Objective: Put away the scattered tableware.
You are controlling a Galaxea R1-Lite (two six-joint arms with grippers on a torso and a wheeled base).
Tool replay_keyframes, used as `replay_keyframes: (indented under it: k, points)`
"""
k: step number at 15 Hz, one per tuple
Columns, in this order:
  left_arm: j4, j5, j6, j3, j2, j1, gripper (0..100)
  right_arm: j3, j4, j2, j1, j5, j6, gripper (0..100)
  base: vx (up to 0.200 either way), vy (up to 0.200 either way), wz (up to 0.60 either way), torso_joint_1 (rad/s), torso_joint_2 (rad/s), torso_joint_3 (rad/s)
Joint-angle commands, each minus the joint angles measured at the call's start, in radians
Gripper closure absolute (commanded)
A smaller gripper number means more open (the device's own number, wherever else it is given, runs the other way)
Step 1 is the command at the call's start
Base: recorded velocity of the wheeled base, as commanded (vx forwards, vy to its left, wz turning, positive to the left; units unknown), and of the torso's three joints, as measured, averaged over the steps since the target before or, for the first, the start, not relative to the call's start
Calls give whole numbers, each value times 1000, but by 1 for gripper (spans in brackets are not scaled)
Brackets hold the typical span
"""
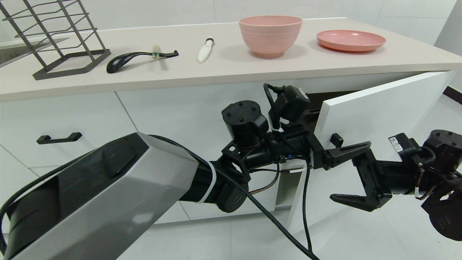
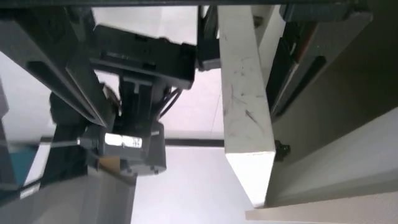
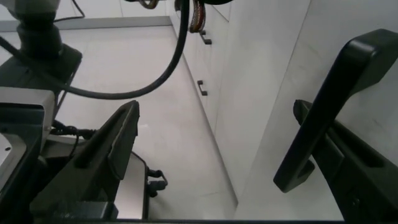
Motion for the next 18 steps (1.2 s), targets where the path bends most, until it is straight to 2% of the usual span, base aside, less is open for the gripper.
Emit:
replay_keyframes:
  k: [1,3,9,12,14,16,18]
  points:
    - [-14,-9,-13,2,16,-15,0,-1,-1,18,-24,-50,-2,0,0,0,0,0,0,0]
    - [-16,-6,-14,2,23,-15,0,-3,-6,32,-60,-116,-19,0,0,0,0,0,0,0]
    - [-18,-6,-18,2,19,-17,0,10,-8,15,-224,-118,-22,0,0,0,0,0,0,0]
    - [-16,0,-18,2,23,-18,0,118,-8,-34,-234,-116,-33,0,0,0,0,0,0,0]
    - [-14,60,-25,2,24,-18,0,197,-8,-95,-234,-116,-38,0,0,0,0,0,0,0]
    - [-16,124,-65,2,24,-18,0,289,-11,-209,-234,-118,-41,0,0,0,0,0,0,0]
    - [-16,141,-68,2,24,-18,0,361,-11,-325,-234,-118,-41,0,0,0,0,0,0,0]
